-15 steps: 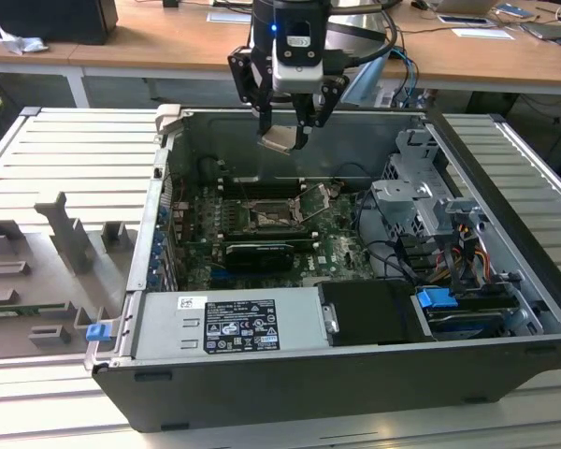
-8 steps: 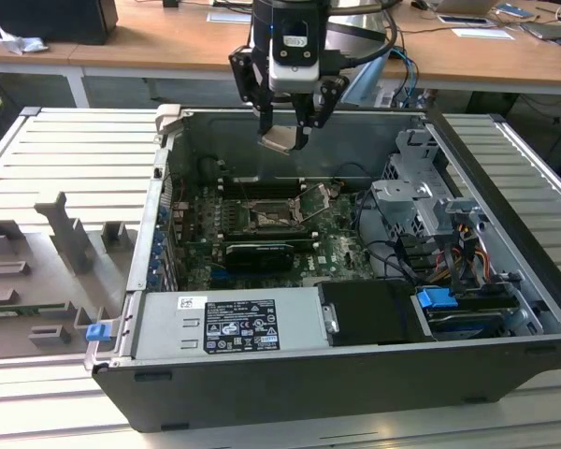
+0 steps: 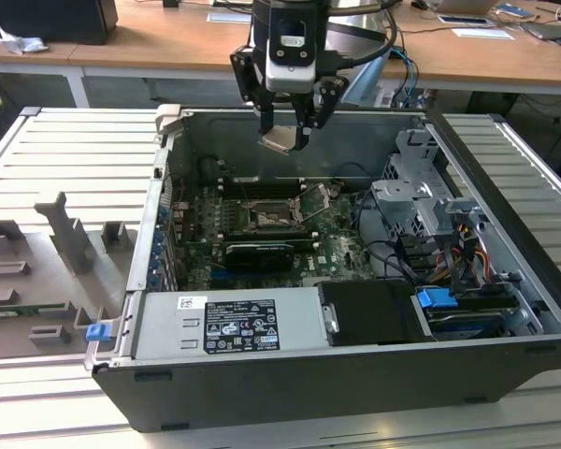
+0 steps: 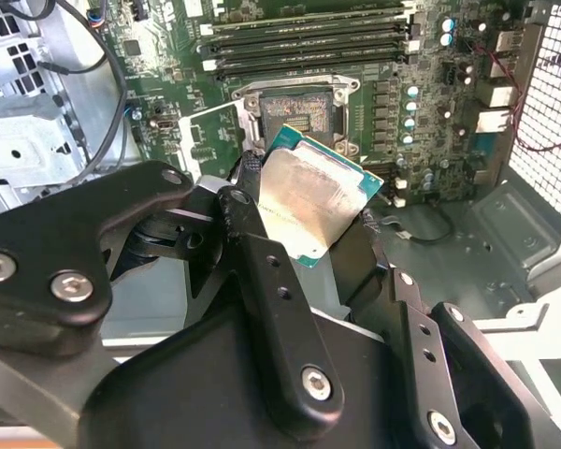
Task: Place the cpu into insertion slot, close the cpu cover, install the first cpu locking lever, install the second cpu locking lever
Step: 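Place the cpu into insertion slot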
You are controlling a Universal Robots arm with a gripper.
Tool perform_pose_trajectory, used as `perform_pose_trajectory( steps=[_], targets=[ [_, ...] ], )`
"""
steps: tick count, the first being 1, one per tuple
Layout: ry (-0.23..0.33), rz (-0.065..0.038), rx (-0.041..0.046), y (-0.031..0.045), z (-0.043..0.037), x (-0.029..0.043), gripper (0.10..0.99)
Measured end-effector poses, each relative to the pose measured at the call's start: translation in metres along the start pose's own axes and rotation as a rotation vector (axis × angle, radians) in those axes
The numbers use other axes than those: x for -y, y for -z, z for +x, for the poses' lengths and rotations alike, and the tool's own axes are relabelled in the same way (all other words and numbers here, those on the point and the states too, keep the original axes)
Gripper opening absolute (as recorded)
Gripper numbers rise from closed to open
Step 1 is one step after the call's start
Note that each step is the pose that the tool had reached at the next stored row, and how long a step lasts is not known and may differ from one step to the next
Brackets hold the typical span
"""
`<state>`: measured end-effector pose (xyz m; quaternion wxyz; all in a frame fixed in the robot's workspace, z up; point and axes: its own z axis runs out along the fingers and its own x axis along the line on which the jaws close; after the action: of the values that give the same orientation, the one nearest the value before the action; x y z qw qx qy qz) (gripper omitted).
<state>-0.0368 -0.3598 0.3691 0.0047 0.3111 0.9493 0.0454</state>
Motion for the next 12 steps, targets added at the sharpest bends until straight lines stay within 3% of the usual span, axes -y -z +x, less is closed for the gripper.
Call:
perform_pose_trajectory(
  steps=[12],
  targets=[
    [-0.062, -0.001, 0.0056, -0.0001, 0.0000, 0.0000, 0.541]
  ],
)
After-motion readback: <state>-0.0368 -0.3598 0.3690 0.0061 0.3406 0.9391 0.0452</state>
